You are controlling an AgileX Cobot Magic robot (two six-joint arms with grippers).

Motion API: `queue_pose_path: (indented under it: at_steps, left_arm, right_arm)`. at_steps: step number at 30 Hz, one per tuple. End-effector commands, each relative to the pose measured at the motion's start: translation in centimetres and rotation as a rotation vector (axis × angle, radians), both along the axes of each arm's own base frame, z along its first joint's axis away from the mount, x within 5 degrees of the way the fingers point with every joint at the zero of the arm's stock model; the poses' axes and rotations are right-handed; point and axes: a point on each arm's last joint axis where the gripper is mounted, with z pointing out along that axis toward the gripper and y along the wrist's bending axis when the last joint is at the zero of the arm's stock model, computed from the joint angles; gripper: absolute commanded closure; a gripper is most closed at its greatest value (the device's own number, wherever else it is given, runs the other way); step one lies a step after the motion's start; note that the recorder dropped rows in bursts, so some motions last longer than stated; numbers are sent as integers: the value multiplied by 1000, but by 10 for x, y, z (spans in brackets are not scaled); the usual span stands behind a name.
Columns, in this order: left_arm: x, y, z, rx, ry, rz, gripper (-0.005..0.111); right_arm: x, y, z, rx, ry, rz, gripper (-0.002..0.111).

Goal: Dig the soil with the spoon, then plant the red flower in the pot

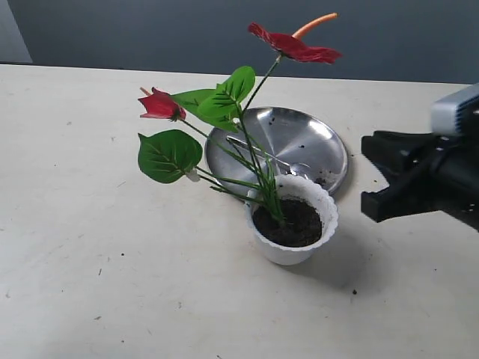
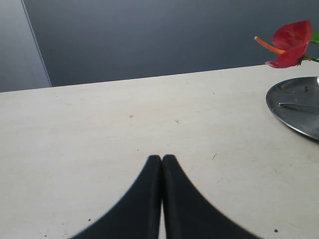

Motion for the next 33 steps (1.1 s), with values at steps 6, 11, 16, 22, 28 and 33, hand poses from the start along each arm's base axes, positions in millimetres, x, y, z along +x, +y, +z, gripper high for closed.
queue_pose_path:
  at_steps: [6,11,16,22,28,33]
  left_arm:
    - [0,0,2,-6,-16,-6,106]
    - [0,0,2,-6,-16,-6,106]
    - [0,0,2,-6,-16,-6,106]
    - [0,0,2,-6,-16,-6,106]
    - [0,0,2,-6,-16,-6,106]
    - [0,0,2,-6,-16,-6,106]
  right_arm:
    - [-50,-29,33,137,-4,-68,109]
    - [-73,-37,38,351,111,-99,109]
    - [-99,-48,46,478,94,-90,109]
    - [-117,-58,54,531,-16,-62,109]
    - [-122,-63,58,464,-125,-65,109]
    - [-121,-66,56,344,-181,-83,109]
